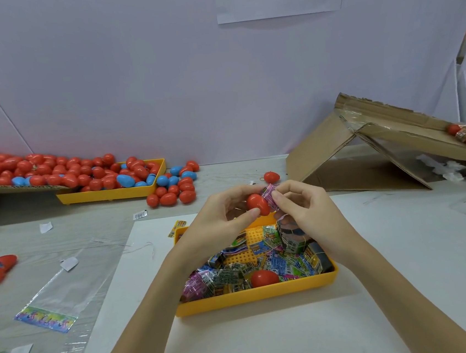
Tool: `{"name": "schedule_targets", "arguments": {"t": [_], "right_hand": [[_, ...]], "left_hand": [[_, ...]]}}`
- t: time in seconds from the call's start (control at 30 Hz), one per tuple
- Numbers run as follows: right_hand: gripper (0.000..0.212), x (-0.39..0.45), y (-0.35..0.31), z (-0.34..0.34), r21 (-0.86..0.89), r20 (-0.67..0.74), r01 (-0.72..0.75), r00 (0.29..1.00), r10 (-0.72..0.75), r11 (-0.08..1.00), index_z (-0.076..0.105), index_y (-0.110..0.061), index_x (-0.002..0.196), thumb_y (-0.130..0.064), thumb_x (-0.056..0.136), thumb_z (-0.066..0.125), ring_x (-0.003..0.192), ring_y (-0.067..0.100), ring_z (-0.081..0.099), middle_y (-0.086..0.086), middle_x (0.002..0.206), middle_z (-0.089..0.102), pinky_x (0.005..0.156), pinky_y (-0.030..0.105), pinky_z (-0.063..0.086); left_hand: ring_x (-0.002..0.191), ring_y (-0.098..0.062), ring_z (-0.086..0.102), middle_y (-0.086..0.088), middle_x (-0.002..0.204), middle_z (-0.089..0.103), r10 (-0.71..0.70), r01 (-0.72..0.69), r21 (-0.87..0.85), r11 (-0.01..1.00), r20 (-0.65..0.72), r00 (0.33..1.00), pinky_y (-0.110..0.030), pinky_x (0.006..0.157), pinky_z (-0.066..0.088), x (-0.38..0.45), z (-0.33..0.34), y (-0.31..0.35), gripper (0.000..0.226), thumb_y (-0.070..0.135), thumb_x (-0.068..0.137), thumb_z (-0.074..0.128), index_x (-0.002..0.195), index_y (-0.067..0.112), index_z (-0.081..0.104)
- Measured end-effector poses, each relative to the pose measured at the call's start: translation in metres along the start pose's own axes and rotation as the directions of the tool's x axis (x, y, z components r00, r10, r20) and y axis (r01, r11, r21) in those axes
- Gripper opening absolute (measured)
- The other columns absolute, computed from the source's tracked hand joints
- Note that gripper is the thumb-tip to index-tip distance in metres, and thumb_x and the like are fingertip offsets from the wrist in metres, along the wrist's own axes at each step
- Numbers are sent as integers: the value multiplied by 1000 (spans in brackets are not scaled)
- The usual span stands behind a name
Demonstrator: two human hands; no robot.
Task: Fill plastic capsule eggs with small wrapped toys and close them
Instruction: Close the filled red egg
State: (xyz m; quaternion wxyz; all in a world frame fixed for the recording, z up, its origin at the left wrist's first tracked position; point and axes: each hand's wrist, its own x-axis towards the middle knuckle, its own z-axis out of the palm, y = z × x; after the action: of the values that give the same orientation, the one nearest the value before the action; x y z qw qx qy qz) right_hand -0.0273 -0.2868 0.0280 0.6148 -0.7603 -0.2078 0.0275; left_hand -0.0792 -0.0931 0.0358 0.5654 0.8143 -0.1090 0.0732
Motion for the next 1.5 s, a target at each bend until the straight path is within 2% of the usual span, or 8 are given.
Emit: {"name": "schedule_targets", "arguments": {"t": [0.2,0.37,0.53,0.73,0.87,1.03,1.27,1.5], "right_hand": [[17,0,-2,-2,-17,13,-4,1000,4,1000,73,-18,96,-31,101,64,74,7,70,-4,79,74,65,23,59],[21,-2,-2,1,135,-37,-89,995,95,987,76,-18,105,-35,99,66,79,16,74,1,87,78,57,21,55],[22,-1,2,2,324,7,-211,975,221,922,79,-12,109,-28,96,71,101,22,75,9,103,79,90,42,62],[29,2,1,-1,415,38,-251,965,259,875,81,-9,107,-31,89,76,99,19,75,11,106,79,90,35,60],[28,4,0,-3,592,154,-340,938,312,731,82,-4,104,-25,85,79,89,13,72,10,103,77,81,27,60],[32,5,-1,-8,665,272,-481,869,414,571,77,-3,107,-21,81,82,75,14,71,11,93,73,70,24,60],[23,5,3,-5,588,225,-426,903,366,688,79,-4,107,-21,91,76,82,14,72,9,92,75,76,25,61],[32,3,0,-5,535,173,-333,943,285,776,76,-7,116,-27,92,73,103,19,75,13,115,77,83,26,60]], "left_hand": [[103,-11,72,-2,114,75,-17,16,-38,999,-28,999,-21,90,56,0,1,2,30,7,99,66,128,14,66],[94,-12,74,-4,107,76,-24,21,-33,999,-88,996,-19,87,56,2,1,4,28,11,98,68,126,13,67],[95,-10,74,-4,106,76,-19,16,-33,999,-102,995,-16,85,55,2,3,4,28,10,99,67,127,11,66],[94,-6,73,-4,106,75,-44,41,-26,999,-116,992,-16,82,54,3,3,3,33,13,99,68,132,11,65],[93,-8,74,-4,103,77,-51,43,-76,996,-105,993,-16,81,54,2,2,3,31,12,98,69,129,13,67],[96,-10,74,-2,105,78,-30,22,-97,995,-81,996,-16,83,54,0,2,6,29,10,98,69,125,19,69],[98,-9,73,-1,110,76,-27,20,-92,996,-75,997,-17,84,54,1,0,5,31,10,98,69,127,20,69],[99,-16,73,-2,109,76,-15,9,-79,997,-83,996,-27,90,58,2,-2,2,31,8,96,71,126,15,66]]}}
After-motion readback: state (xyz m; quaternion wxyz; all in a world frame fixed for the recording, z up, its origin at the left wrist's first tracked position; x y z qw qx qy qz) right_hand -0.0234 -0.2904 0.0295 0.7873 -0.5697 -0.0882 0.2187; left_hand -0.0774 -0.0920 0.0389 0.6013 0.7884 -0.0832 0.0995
